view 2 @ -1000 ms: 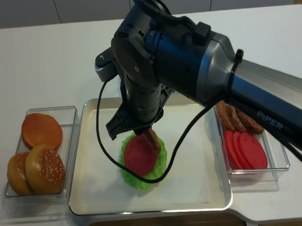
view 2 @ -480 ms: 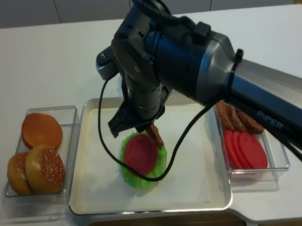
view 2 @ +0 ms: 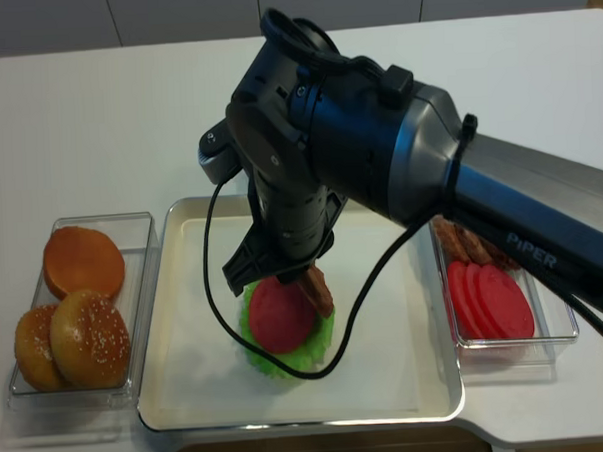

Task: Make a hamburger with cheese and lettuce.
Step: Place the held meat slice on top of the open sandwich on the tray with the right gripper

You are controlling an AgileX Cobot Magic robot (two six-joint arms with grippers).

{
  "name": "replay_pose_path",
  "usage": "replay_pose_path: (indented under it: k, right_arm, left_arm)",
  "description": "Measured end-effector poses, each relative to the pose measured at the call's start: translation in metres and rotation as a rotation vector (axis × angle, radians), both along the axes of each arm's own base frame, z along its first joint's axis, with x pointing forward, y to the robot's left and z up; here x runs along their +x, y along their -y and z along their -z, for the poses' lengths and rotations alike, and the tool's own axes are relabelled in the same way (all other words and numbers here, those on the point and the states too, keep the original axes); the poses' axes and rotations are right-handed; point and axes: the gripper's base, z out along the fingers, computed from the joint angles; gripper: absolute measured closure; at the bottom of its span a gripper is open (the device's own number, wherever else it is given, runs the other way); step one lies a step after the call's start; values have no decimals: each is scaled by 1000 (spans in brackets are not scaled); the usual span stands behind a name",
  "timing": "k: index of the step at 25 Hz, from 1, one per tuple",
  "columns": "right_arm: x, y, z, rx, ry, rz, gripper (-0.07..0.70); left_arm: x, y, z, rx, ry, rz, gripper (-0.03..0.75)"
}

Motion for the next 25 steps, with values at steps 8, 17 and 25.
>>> replay_pose_path:
  k: [8,17,25]
  right_arm:
    - [0,0,0,8,-7,16,490]
    - [-1,-1,0,16,-17,20,462]
    - [-3,-2,0,29,-33,23,449]
  left_arm:
    - [0,0,0,0,0,0,324]
    - [0,0,0,0,0,0,324]
    - [0,0,0,0,0,0,324]
